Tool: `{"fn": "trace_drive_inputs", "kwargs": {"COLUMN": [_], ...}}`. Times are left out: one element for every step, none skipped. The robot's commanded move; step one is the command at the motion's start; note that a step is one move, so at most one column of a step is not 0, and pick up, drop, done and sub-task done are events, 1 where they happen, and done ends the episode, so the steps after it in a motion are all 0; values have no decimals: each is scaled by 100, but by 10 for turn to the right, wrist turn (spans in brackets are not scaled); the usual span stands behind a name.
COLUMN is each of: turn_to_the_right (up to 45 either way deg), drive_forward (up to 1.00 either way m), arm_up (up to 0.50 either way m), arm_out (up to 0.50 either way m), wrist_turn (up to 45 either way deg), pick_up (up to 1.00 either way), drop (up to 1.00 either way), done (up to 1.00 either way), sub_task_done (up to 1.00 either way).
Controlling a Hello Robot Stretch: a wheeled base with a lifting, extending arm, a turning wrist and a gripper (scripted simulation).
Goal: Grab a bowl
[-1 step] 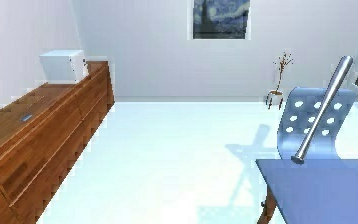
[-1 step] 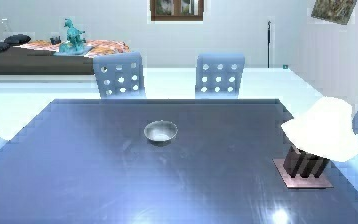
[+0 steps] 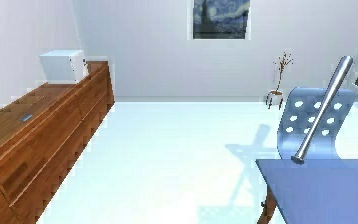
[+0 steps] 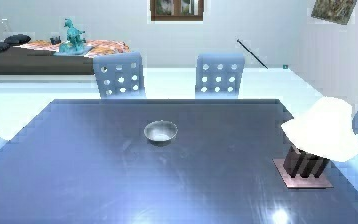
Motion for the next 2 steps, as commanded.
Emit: {"fn": "trace_drive_inputs", "kwargs": {"turn_to_the_right": [0,0], "drive_forward": [0,0], "arm_up": [34,0], "arm_out": [0,50], "wrist_turn": [0,0], "pick_up": [0,0], "drop": [0,0], "done": [0,0], "sub_task_done": [0,0]}}
